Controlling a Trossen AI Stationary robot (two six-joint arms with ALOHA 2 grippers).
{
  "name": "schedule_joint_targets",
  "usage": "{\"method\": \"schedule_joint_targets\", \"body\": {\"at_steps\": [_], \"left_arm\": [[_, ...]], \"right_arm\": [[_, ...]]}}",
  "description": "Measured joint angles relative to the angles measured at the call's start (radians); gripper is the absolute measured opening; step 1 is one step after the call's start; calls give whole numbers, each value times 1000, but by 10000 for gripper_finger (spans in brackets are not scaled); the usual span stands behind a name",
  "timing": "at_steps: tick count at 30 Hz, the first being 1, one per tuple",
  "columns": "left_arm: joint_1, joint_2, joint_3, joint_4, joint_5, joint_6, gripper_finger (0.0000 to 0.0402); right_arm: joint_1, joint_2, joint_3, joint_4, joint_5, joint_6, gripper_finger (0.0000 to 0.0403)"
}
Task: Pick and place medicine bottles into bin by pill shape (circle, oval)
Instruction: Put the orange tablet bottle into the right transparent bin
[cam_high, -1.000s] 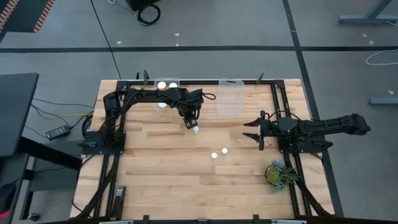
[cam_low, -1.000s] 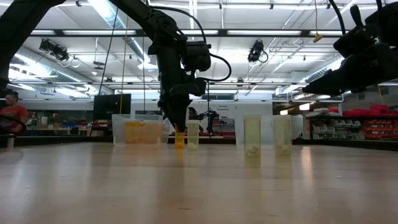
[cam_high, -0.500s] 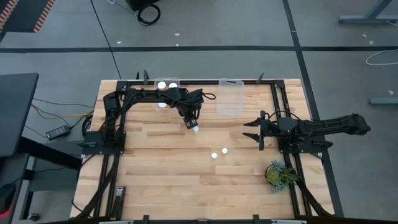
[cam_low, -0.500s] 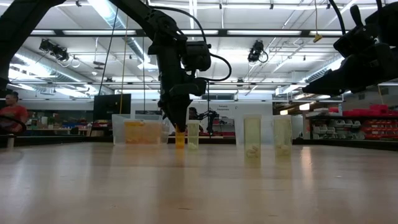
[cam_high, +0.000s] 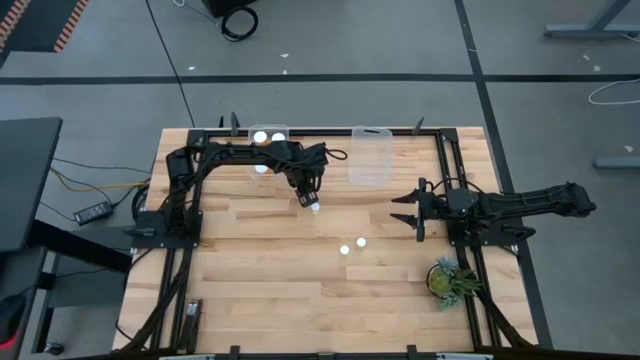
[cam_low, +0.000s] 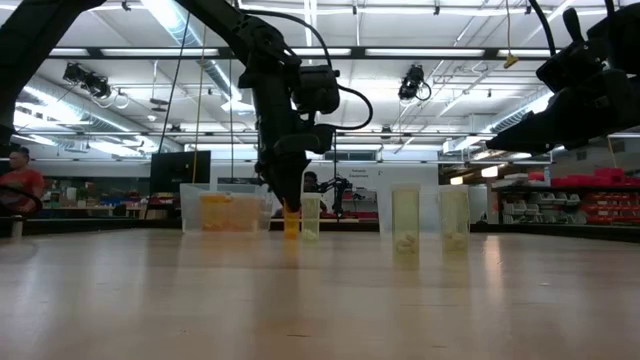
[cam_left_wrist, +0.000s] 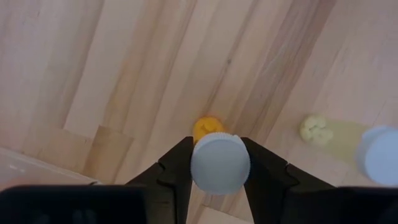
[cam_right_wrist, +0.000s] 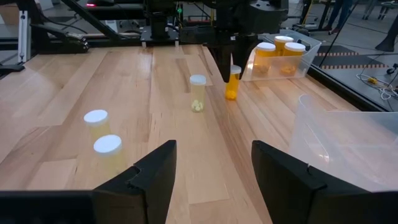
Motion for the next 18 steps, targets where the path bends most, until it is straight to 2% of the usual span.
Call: {"method": "schedule_joint_targets", "body": {"at_steps": [11, 18], "left_arm": [[0, 0, 1, 29, 3, 1, 127], [0, 0, 75, 24, 19, 2, 127]], "right_arm": [[0, 0, 0, 0, 0, 0, 216], [0, 0, 0, 0, 0, 0, 216]]}}
